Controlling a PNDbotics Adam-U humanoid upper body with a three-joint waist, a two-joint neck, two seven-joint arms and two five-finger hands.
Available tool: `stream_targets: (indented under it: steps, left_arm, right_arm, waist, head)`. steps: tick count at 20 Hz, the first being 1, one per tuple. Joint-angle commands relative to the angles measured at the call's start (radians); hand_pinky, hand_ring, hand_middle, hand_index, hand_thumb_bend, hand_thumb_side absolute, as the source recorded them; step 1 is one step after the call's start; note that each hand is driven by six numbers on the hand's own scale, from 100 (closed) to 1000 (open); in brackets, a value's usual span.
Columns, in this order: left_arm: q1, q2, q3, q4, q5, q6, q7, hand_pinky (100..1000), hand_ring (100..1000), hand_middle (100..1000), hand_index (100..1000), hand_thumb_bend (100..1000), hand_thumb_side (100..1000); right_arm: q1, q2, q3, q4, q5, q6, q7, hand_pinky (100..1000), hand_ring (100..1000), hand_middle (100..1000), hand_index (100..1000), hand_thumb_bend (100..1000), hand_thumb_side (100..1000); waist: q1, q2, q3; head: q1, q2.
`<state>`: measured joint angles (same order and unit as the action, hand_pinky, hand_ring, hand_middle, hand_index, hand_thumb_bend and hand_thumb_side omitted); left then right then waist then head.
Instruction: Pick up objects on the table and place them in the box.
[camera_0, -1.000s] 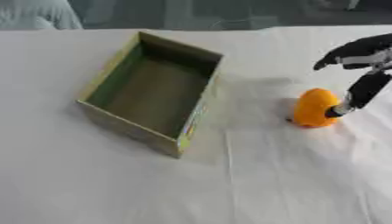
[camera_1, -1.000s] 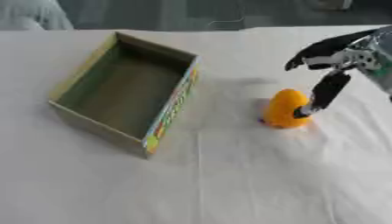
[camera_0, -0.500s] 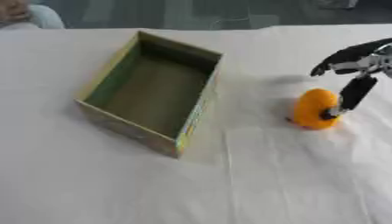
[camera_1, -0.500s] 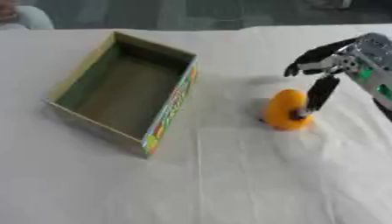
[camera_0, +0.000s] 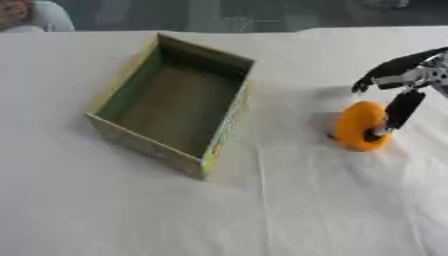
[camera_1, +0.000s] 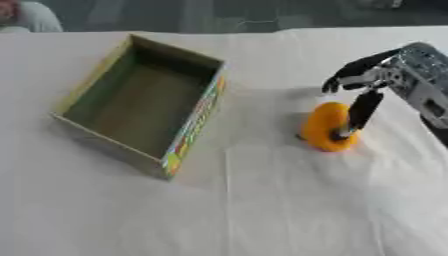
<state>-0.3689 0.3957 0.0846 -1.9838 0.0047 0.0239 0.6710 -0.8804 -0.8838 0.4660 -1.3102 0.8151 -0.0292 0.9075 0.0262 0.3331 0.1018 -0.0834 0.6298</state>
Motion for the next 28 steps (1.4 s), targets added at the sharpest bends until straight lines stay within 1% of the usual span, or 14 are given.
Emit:
stream_targets:
  steps: [1, 7, 8, 10, 15, 17, 18, 20, 22, 24, 25, 26, 27, 28]
  left_arm:
    - [-0.009, 0.022, 0.005, -0.016, -0.006, -0.002, -0.004, 790, 676, 700, 853, 100, 930]
    - [-0.009, 0.023, 0.005, -0.016, -0.006, -0.002, -0.004, 790, 676, 700, 853, 100, 930]
    - [-0.008, 0.023, 0.006, -0.016, -0.006, -0.002, -0.005, 790, 676, 701, 854, 100, 932]
    - [-0.008, 0.023, 0.006, -0.016, -0.007, -0.001, -0.006, 791, 676, 701, 855, 100, 933]
    - [-0.010, 0.024, 0.007, -0.016, -0.008, -0.001, -0.010, 790, 676, 701, 855, 100, 933]
    - [-0.011, 0.024, 0.007, -0.016, -0.009, -0.001, -0.010, 790, 676, 701, 855, 100, 934]
    - [-0.012, 0.024, 0.007, -0.016, -0.009, -0.001, -0.011, 790, 676, 701, 855, 100, 934]
    - [-0.013, 0.023, 0.007, -0.016, -0.009, -0.001, -0.012, 790, 677, 701, 856, 100, 934]
    - [-0.013, 0.023, 0.006, -0.016, -0.009, -0.001, -0.013, 790, 677, 702, 856, 100, 934]
    - [-0.013, 0.023, 0.007, -0.016, -0.010, -0.002, -0.014, 790, 677, 702, 856, 100, 933]
    - [-0.013, 0.023, 0.007, -0.016, -0.010, -0.002, -0.015, 790, 677, 702, 856, 100, 933]
    - [-0.013, 0.024, 0.007, -0.016, -0.010, -0.002, -0.015, 790, 677, 702, 856, 100, 933]
    - [-0.013, 0.024, 0.007, -0.016, -0.011, -0.002, -0.016, 790, 677, 702, 856, 100, 933]
    - [-0.013, 0.024, 0.007, -0.016, -0.011, -0.002, -0.016, 790, 677, 702, 856, 100, 932]
  right_arm:
    - [-0.020, -0.017, -0.003, -0.002, -0.013, -0.004, 0.000, 850, 992, 847, 941, 497, 463]
    - [-0.019, -0.018, -0.002, -0.006, -0.017, -0.001, 0.000, 850, 992, 847, 941, 497, 463]
    - [-0.025, -0.019, -0.011, -0.016, -0.014, 0.003, -0.006, 833, 955, 715, 752, 351, 420]
    - [-0.022, -0.028, -0.022, -0.053, -0.010, 0.015, -0.009, 834, 956, 723, 761, 345, 420]
    - [0.001, -0.053, -0.028, -0.133, -0.018, 0.051, -0.001, 830, 947, 699, 741, 306, 412]
    - [0.007, -0.060, -0.030, -0.152, -0.025, 0.063, -0.001, 822, 925, 625, 683, 177, 383]
    - [0.009, -0.061, -0.032, -0.158, -0.030, 0.069, -0.001, 820, 921, 611, 669, 108, 372]
    - [0.012, -0.063, -0.034, -0.166, -0.042, 0.086, -0.002, 815, 908, 590, 649, 100, 339]
    - [0.014, -0.063, -0.034, -0.167, -0.055, 0.104, -0.003, 812, 903, 593, 650, 100, 297]
    - [0.016, -0.063, -0.035, -0.164, -0.070, 0.118, -0.003, 809, 896, 589, 645, 100, 204]
    - [0.016, -0.063, -0.035, -0.163, -0.077, 0.123, -0.002, 808, 893, 587, 643, 100, 179]
    - [0.017, -0.063, -0.035, -0.162, -0.085, 0.127, -0.001, 803, 885, 577, 634, 100, 131]
    - [0.017, -0.063, -0.035, -0.162, -0.093, 0.130, -0.001, 799, 878, 568, 625, 100, 201]
    - [0.017, -0.064, -0.037, -0.165, -0.102, 0.135, -0.003, 792, 867, 553, 611, 100, 220]
  waist:
    - [-0.001, -0.018, 0.002]
    - [-0.001, -0.018, 0.002]
    - [-0.002, -0.019, 0.000]
    - [-0.003, -0.019, -0.001]
    - [-0.004, -0.017, 0.000]
    - [-0.004, -0.017, 0.001]
    - [-0.004, -0.017, 0.001]
    - [-0.005, -0.018, 0.002]
    - [-0.005, -0.019, 0.003]
    - [-0.006, -0.020, 0.005]
    - [-0.006, -0.020, 0.005]
    - [-0.006, -0.021, 0.006]
    - [-0.006, -0.022, 0.006]
    - [-0.007, -0.022, 0.005]
  head:
    - [0.000, -0.008]
    - [0.000, -0.008]
    - [0.003, -0.007]
    - [0.006, -0.007]
    - [0.007, -0.007]
    - [0.007, -0.007]
    - [0.007, -0.007]
    - [0.007, -0.007]
    - [0.007, -0.008]
    - [0.007, -0.008]
    - [0.007, -0.008]
    - [0.008, -0.008]
    - [0.008, -0.008]
    - [0.009, -0.008]
